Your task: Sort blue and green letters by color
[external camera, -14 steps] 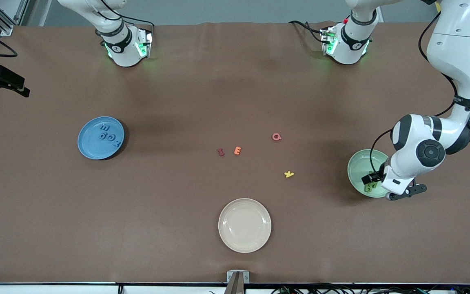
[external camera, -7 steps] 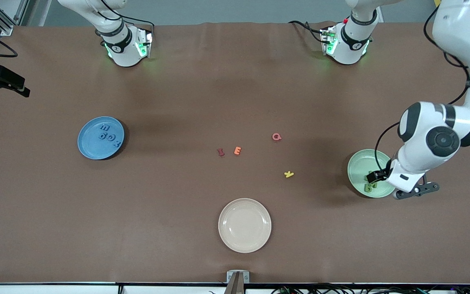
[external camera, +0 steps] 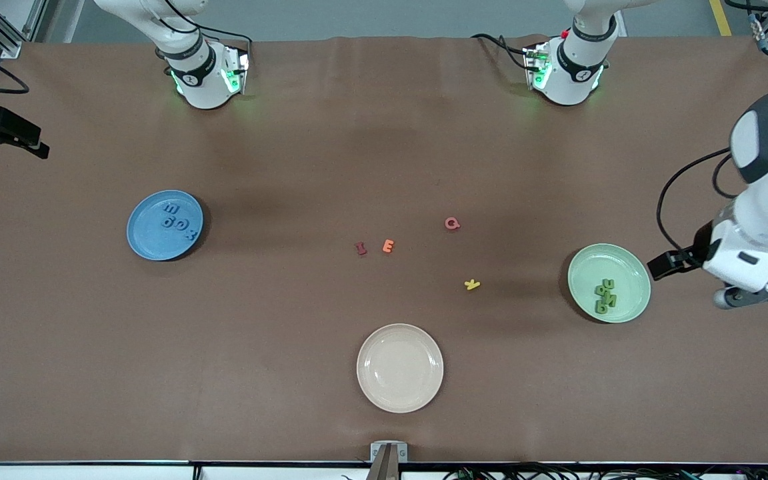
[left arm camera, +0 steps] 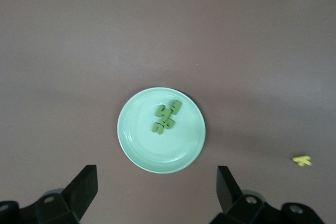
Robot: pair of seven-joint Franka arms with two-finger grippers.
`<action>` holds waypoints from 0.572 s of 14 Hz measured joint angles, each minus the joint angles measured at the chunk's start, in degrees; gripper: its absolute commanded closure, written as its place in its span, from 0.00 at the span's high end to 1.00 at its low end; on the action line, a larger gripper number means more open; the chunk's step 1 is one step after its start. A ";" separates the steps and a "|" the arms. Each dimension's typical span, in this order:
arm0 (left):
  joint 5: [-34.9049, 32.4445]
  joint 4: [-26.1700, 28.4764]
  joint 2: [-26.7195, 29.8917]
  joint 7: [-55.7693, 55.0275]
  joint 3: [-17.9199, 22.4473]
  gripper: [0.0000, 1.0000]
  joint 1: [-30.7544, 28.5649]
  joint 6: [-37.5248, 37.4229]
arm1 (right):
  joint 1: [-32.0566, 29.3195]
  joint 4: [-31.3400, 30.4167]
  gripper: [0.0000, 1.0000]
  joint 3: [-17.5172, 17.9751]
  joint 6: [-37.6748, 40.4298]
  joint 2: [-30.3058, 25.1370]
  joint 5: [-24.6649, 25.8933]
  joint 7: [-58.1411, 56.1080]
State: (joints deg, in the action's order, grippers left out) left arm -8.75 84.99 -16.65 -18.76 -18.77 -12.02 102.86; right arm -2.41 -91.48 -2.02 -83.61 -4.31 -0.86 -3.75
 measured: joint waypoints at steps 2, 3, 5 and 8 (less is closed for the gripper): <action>0.90 -3.41 1.75 0.53 0.14 1.00 -0.33 -3.18 | 0.00 -0.02 1.00 0.00 0.01 -0.01 0.00 0.00; 1.18 -4.26 3.49 0.69 0.14 1.00 -0.35 -5.45 | 0.00 -0.03 1.00 0.00 0.01 -0.02 0.00 0.00; 1.37 -4.68 7.82 1.50 -0.08 1.00 -0.25 -10.50 | 0.00 -0.04 1.00 0.00 0.00 -0.05 0.00 0.00; 1.70 -4.59 11.94 8.37 0.57 1.00 0.10 -13.53 | 0.00 -0.04 1.00 0.00 -0.02 -0.07 0.00 0.00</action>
State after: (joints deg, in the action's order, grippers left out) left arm -7.05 80.40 -4.71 -10.39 -18.20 -11.92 89.32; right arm -2.41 -91.52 -2.02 -83.63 -4.38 -0.86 -3.75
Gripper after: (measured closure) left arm 0.000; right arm 0.000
